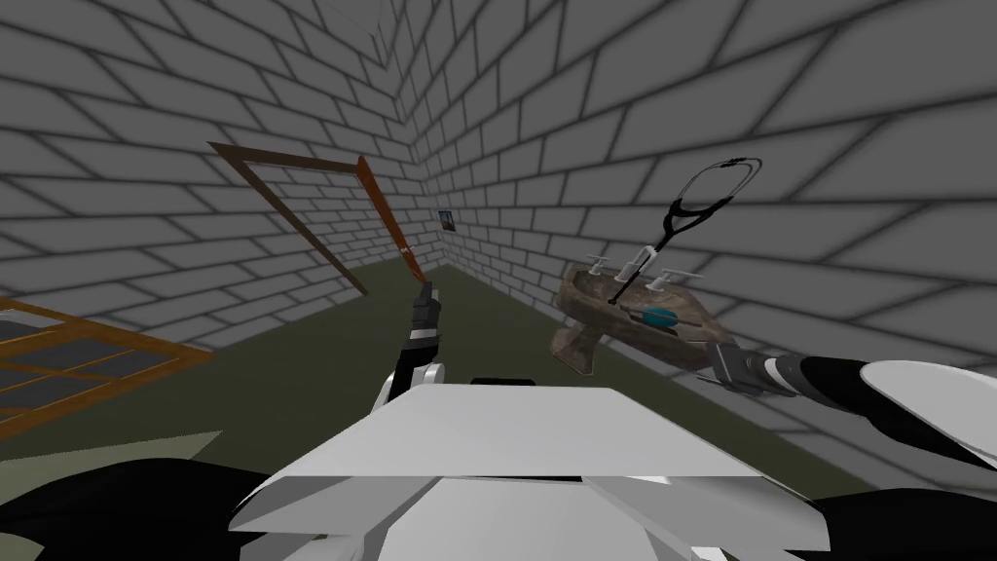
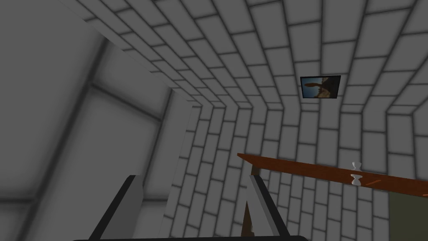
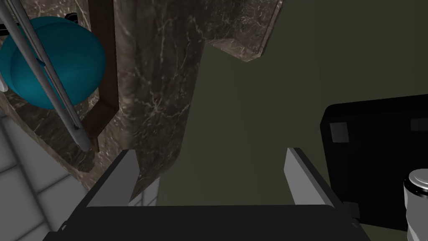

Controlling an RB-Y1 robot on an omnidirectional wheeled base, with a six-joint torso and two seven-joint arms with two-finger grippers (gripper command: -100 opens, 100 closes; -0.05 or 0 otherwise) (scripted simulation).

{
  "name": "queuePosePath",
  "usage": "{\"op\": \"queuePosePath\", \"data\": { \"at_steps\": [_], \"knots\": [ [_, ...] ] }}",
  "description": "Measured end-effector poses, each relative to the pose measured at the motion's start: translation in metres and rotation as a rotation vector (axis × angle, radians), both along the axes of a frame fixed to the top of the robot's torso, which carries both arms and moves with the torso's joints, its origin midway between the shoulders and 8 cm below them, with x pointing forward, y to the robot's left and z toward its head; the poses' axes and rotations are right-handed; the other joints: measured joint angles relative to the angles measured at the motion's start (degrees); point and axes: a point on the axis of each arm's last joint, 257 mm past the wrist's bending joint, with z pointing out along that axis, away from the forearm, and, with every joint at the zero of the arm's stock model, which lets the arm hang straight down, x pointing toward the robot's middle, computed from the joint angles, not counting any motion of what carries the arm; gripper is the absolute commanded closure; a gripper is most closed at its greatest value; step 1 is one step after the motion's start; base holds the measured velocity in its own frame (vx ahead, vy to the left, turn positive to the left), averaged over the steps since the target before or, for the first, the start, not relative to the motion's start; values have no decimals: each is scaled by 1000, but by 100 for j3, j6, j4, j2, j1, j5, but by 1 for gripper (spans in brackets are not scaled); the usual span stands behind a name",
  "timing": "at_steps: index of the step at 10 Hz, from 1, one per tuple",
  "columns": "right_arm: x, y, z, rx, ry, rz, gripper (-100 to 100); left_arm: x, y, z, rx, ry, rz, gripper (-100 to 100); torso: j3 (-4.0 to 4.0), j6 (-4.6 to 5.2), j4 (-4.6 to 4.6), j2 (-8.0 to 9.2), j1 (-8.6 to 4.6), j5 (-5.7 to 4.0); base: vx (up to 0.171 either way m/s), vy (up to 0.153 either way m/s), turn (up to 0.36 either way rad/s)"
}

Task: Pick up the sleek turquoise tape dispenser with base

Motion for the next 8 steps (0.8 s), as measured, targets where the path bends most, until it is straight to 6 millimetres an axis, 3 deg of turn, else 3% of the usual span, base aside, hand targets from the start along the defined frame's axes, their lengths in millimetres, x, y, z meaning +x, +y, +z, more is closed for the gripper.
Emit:
{"op": "queuePosePath", "data": {
  "at_steps": [4, 7, 8],
  "knots": [
    [-16, -49, 32, -109, 24, -52, -100, 0, 0, 0, 0, 0, 0, 0, -1, -3, 0, -3, -17, -5, 203, -56, 175],
    [-40, -66, 35, -135, 65, -98, -100, 0, 0, 0, 0, 0, 0, 0, -3, -3, -1, -5, -19, -6, 167, -60, 103],
    [-41, -67, 35, -134, 68, -100, 0, 0, 0, 0, 0, 0, 0, 0, 14, 1, 5, 27, -6, -5, 17, -8, 0]
  ]
}}
